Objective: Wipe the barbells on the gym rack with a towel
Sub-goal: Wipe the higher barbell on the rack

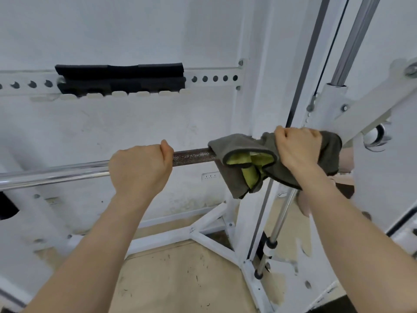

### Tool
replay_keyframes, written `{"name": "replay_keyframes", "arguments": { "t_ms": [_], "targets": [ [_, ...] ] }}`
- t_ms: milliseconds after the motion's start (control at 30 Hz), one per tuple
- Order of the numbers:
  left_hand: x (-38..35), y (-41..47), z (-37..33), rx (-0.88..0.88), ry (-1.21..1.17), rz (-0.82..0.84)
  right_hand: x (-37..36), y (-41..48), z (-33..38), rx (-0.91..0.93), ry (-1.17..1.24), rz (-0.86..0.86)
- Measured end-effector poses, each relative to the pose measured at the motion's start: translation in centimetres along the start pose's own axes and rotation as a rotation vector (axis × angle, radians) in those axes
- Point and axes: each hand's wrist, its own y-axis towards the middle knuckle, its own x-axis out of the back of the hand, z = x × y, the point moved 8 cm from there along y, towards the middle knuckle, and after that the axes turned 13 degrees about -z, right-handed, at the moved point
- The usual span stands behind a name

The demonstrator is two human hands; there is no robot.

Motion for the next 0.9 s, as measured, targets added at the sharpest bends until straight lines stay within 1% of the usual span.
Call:
{"name": "replay_keyframes", "arguments": {
  "t_ms": [33,100,167,200,233,300,333,400,433,467,500,533,600,667,800,900],
  "targets": [
    [0.1,0.0,0.0,0.000,0.007,-0.001,0.1,-1.1,2.4,0.034,0.052,0.024],
    [-0.2,-0.1,0.0,-0.032,0.029,0.017,0.5,-3.8,8.9,0.189,0.076,0.049],
    [-0.2,-0.4,-0.1,-0.097,-0.011,0.009,1.8,-6.3,15.6,0.329,0.122,0.007],
    [0.1,-0.5,0.1,-0.103,-0.055,-0.002,2.0,-7.3,18.1,0.364,0.161,0.015],
    [0.4,-0.5,0.4,-0.093,-0.095,-0.009,2.1,-8.0,19.7,0.401,0.189,0.028],
    [1.1,-0.6,1.0,-0.037,-0.225,-0.007,2.3,-8.2,20.2,0.501,0.261,0.035],
    [1.4,-0.5,1.3,0.034,-0.363,0.012,2.6,-8.1,19.5,0.540,0.315,0.056],
    [1.9,-0.2,1.9,0.309,-0.772,0.095,2.6,-7.0,16.8,0.581,0.341,0.074],
    [1.9,-0.2,2.1,0.442,-0.943,0.137,2.4,-6.1,15.0,0.548,0.302,0.079],
    [2.0,-0.5,1.9,0.517,-1.030,0.192,2.2,-5.2,13.3,0.495,0.244,0.083],
    [1.9,-0.8,1.6,0.531,-1.044,0.243,1.9,-4.5,12.1,0.441,0.197,0.100],
    [2.1,-1.1,1.2,0.501,-1.038,0.277,1.7,-4.2,11.7,0.413,0.177,0.129],
    [2.6,-1.5,1.5,0.457,-0.987,0.251,1.5,-4.8,13.6,0.405,0.203,0.227],
    [3.0,-1.7,3.0,0.442,-0.937,0.219,2.2,-6.6,17.9,0.481,0.271,0.266],
    [3.4,-2.1,9.9,0.336,-0.591,0.180,2.6,-9.7,26.1,0.652,0.294,0.367],
    [4.1,-3.3,17.1,0.412,-0.460,0.166,2.7,-12.3,33.1,0.793,0.301,0.440]
  ]
}}
